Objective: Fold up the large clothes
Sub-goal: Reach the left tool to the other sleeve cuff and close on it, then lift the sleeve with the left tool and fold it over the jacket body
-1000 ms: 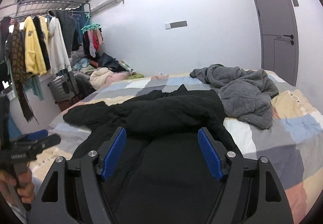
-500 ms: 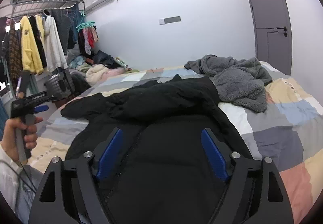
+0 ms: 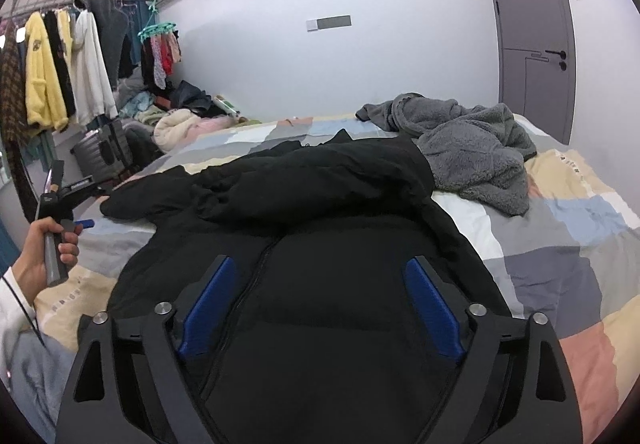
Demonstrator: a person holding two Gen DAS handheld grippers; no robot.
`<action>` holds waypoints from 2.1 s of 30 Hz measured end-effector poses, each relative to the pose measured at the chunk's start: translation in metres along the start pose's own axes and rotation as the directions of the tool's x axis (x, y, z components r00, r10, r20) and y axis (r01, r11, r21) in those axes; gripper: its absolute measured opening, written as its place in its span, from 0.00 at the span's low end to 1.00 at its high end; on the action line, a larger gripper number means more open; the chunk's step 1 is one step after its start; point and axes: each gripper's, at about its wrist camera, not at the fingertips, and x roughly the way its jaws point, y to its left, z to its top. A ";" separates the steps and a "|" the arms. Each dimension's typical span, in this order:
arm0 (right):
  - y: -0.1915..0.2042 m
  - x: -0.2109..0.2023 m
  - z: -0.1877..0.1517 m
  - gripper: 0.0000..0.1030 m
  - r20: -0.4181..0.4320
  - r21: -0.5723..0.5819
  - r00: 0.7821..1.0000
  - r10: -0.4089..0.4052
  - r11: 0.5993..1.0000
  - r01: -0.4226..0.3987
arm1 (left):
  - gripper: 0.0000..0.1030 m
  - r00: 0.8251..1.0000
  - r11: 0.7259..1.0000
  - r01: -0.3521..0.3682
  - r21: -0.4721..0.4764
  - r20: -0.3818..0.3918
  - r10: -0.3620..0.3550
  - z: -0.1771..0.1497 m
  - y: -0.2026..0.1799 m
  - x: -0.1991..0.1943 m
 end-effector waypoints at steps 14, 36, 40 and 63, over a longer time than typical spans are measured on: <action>0.017 0.034 0.016 1.00 -0.024 0.024 0.998 -0.063 0.998 0.064 | 0.99 0.995 0.945 0.080 -0.316 0.074 -0.060 0.086 0.152 0.073; 0.009 0.076 0.024 1.00 -0.102 0.054 0.985 -0.136 0.988 0.142 | 0.17 0.994 0.958 0.052 -0.280 0.106 -0.024 0.166 0.154 0.121; 0.008 0.069 0.026 1.00 -0.096 0.052 0.982 -0.163 0.984 0.168 | 0.06 0.988 0.966 0.004 -0.260 0.148 0.036 0.169 0.140 0.086; -0.004 0.003 0.015 1.00 -0.009 -0.009 0.997 -0.080 0.997 0.080 | 0.02 0.937 0.977 -0.214 0.021 0.287 0.199 0.138 0.025 -0.089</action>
